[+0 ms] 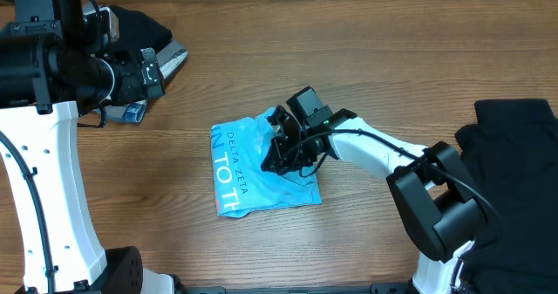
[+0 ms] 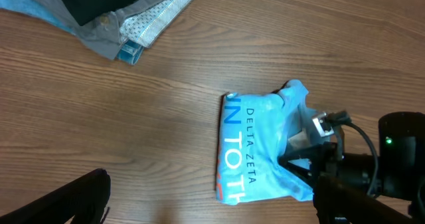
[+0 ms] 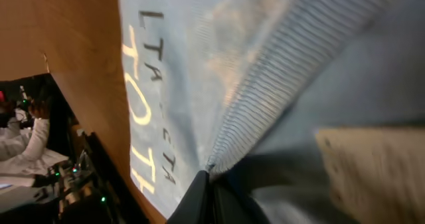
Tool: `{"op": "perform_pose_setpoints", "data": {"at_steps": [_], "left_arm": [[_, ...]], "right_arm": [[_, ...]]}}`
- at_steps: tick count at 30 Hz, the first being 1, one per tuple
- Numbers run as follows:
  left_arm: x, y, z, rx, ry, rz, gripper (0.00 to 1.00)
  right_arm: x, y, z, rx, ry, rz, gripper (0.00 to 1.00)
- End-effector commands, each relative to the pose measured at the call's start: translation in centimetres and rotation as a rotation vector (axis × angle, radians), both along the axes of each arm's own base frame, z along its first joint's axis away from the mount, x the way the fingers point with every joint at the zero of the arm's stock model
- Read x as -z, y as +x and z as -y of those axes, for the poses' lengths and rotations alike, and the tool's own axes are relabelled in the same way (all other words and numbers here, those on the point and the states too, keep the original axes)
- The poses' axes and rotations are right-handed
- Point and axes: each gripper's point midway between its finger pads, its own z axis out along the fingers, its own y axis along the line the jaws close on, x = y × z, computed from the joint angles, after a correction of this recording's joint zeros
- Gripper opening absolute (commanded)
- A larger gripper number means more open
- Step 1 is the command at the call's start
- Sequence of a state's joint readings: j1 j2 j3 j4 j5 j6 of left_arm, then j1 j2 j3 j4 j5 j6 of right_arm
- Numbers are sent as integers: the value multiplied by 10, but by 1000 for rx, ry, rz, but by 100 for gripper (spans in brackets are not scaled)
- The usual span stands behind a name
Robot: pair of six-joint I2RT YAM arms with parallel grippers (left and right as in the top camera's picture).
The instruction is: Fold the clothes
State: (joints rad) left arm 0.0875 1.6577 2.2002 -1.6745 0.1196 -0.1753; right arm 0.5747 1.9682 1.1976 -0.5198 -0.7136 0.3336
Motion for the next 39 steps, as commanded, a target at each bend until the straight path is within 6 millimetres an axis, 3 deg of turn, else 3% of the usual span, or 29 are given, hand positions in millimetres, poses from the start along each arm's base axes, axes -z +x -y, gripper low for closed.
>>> {"op": "perform_pose_setpoints", "data": {"at_steps": [1,4,8,14,21,22,26,34,39], "left_arm": [[-8,-1,0,18,9,29,100],[-8,0,-1,18,9,33,100],[-10,3,-1,18,11,48,100],[-12,7,-1,18,12,65,100],[-12,6,-1,18,12,63,100],[-12,6,-1,18,12,62,100],[-11,5,-1,18,12,58,100],[-11,5,-1,18,11,58,100],[-10,2,-1,18,9,46,100]], "right_arm": [[-33,7,16,6,43,43,4],[-42,6,36,30,-26,62,4],[-36,-6,62,62,-167,18,4],[-25,-27,80,56,-279,-59,4],[-21,-28,86,59,-324,-54,13],[-21,-27,86,59,-322,-48,18],[-22,-15,81,67,-299,1,19],[-41,36,49,101,-125,215,38],[-21,50,65,182,-251,232,42]]}}
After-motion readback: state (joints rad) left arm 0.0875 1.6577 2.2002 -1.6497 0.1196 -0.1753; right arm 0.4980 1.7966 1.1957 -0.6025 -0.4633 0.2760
